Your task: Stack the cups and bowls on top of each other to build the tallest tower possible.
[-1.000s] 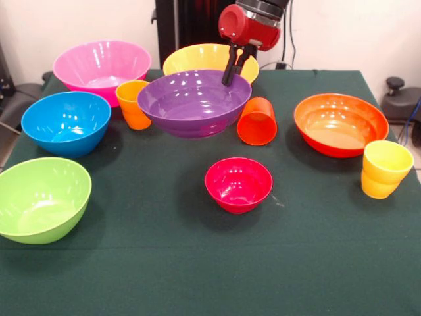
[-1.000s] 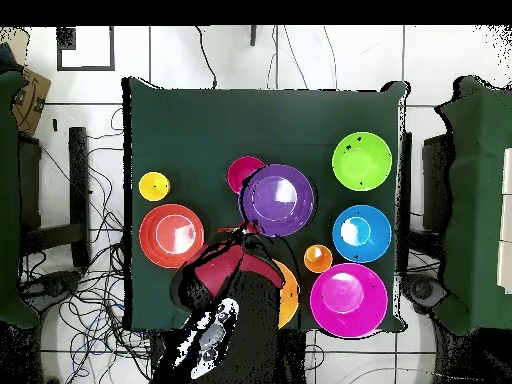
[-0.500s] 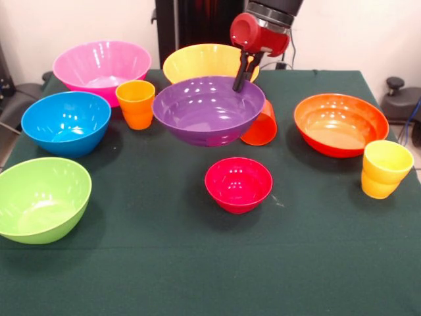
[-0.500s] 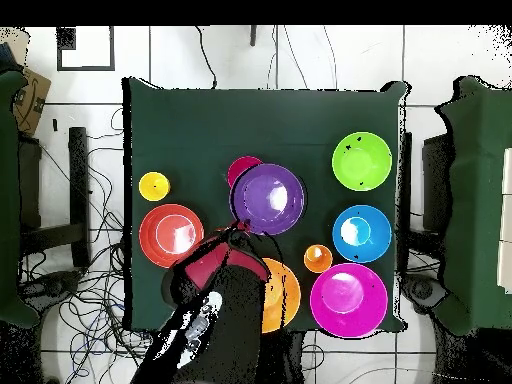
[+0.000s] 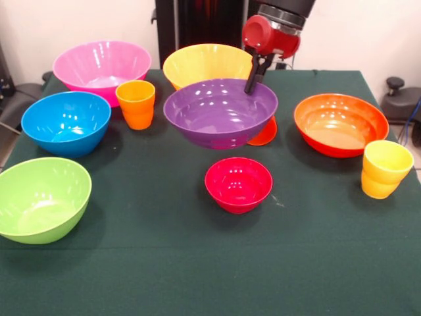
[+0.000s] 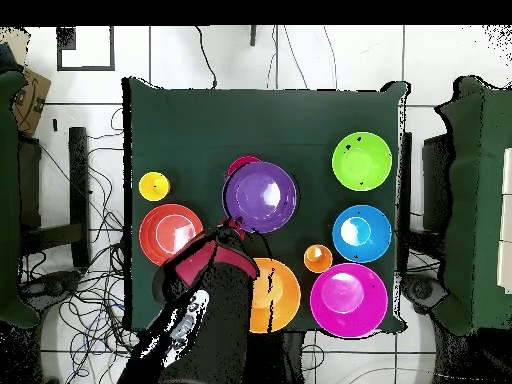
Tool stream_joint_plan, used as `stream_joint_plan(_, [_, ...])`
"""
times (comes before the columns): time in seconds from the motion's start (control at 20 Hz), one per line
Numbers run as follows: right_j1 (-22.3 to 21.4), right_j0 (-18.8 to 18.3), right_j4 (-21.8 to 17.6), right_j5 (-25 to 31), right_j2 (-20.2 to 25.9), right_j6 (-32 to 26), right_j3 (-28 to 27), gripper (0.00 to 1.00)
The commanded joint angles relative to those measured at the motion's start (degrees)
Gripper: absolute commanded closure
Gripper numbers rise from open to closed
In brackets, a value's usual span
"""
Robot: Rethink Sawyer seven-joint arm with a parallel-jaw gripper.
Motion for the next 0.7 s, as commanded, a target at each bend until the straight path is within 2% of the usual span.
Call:
stream_joint_plan(0.05, [2.51,1.86,1.14,4.28,2.89,5.55,-5.51,1.0])
stream_joint_plan(0.2, [1.75,1.45,1.4,3.81,3.42,5.21,-5.62,1.0])
stream_joint_plan(0.45, [3.49,2.11,1.49,2.99,3.0,6.17,-7.23,1.0])
stream_joint_plan(0.7, [3.74,1.67,-0.03,1.6,2.3,5.56,-6.22,1.0])
